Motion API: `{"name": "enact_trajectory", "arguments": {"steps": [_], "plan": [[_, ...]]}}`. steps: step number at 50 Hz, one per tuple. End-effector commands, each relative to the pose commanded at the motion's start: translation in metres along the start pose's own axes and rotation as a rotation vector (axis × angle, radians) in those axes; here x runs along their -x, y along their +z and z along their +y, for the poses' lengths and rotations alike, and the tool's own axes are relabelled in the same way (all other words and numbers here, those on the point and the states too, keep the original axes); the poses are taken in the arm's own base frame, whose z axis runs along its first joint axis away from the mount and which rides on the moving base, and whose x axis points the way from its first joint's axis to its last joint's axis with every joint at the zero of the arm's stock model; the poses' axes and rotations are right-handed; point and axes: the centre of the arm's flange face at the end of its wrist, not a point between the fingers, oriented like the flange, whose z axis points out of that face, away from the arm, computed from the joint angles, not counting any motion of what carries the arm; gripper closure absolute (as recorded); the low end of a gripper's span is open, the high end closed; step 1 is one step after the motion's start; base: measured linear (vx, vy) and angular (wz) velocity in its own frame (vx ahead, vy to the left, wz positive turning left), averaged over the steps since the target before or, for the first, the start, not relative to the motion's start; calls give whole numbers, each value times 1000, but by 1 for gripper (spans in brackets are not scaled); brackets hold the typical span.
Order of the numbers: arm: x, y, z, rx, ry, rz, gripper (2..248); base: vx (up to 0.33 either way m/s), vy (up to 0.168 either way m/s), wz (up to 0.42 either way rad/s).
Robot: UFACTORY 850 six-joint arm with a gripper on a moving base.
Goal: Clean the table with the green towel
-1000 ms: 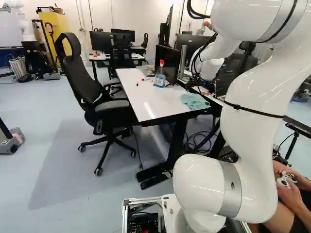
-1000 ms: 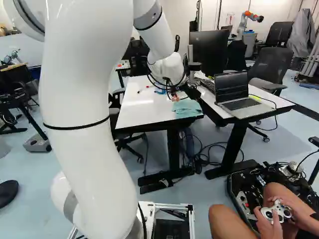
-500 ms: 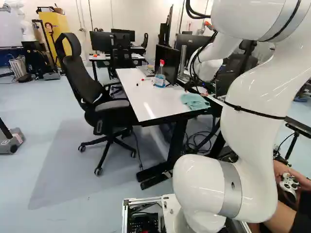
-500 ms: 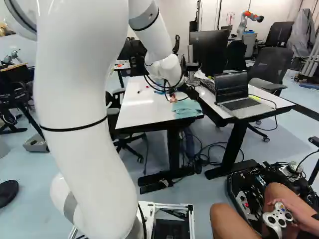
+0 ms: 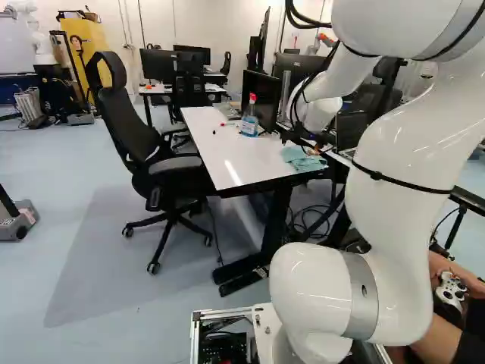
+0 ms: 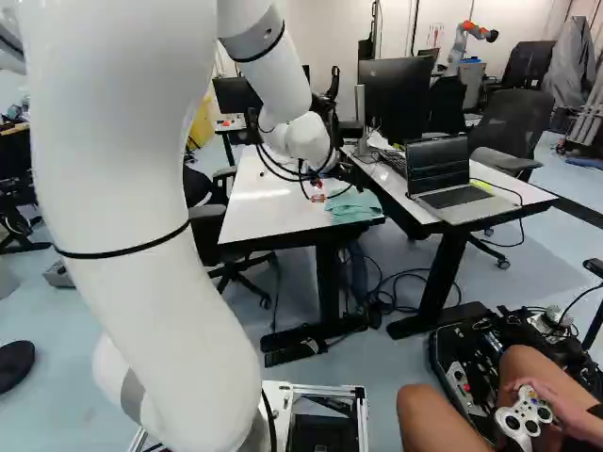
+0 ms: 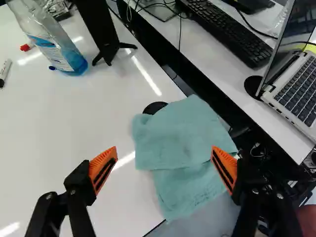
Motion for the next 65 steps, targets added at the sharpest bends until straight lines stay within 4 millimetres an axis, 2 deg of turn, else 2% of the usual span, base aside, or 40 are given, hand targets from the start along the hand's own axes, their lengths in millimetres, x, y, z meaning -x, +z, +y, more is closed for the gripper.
{"name": "enact_trajectory", "arguments": {"steps": [23,44,65], "plan": [[50,-24,-33,-51,-46,102,3,0,0,0],[115,-54,-61,-117,-94,220,3,0,0,0],[174,-82,-76,-178,-129,319,3,0,0,0]]}}
